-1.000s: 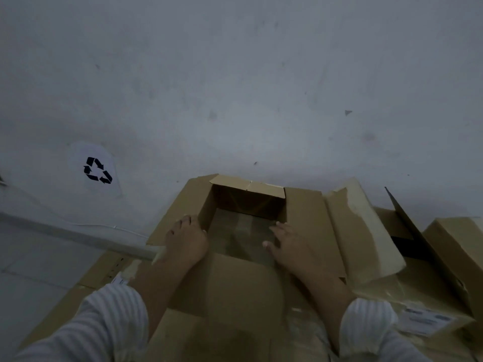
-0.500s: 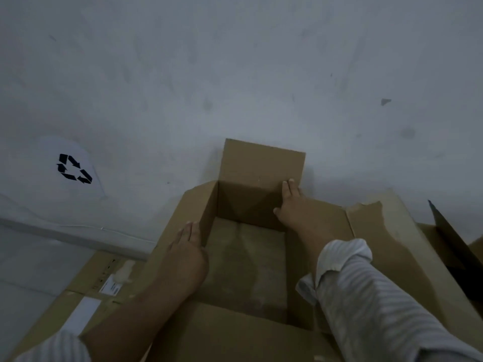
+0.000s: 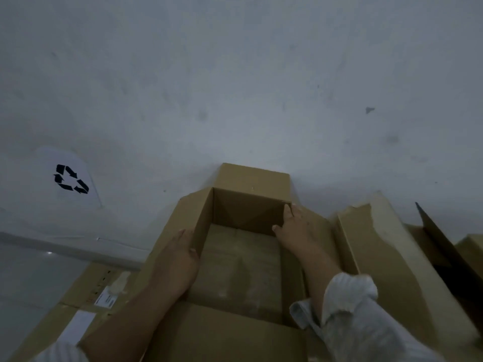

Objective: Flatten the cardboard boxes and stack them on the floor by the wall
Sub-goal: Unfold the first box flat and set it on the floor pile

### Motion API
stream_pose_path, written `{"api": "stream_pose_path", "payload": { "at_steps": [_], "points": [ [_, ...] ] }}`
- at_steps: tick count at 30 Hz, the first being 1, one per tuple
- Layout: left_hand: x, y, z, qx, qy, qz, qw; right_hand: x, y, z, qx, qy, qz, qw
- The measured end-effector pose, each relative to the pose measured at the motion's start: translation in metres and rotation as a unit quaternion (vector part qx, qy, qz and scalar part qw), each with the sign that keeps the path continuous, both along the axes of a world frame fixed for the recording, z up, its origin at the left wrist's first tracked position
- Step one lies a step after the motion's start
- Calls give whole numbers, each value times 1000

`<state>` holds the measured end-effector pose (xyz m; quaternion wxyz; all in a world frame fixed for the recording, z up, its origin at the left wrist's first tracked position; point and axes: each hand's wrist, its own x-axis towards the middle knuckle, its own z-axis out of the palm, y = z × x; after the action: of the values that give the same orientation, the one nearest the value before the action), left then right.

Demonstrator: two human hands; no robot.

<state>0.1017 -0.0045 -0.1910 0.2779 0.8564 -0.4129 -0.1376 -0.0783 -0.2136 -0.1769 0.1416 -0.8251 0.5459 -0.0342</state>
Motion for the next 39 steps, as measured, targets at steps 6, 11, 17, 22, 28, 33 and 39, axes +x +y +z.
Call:
{"api": "stream_pose_path", "payload": {
  "at_steps": [6, 11, 17, 22, 28, 33, 39],
  "points": [
    [4, 44, -5, 38, 95, 53, 993, -83, 79, -21, 119, -137, -159, 970],
    [3, 81, -4, 73, 60, 171, 981, -119, 117, -16, 150, -165, -199, 954],
    [-16, 103, 20, -133, 513, 239, 814, -132, 120, 45, 55, -116, -145, 981],
    [-29, 115, 33, -210, 729, 114, 642, -141, 132, 87, 226, -386, -195, 873],
    [-70, 92, 57, -282, 787, 71, 544, -146, 173, 94, 310, -456, -142, 822],
    [-106, 63, 71, -228, 747, 67, 621, -148, 211, 93, 333, -414, -67, 845],
    [-132, 22, 86, -62, 637, 26, 768, -121, 246, 91, 330, -360, 20, 872]
  ]
}}
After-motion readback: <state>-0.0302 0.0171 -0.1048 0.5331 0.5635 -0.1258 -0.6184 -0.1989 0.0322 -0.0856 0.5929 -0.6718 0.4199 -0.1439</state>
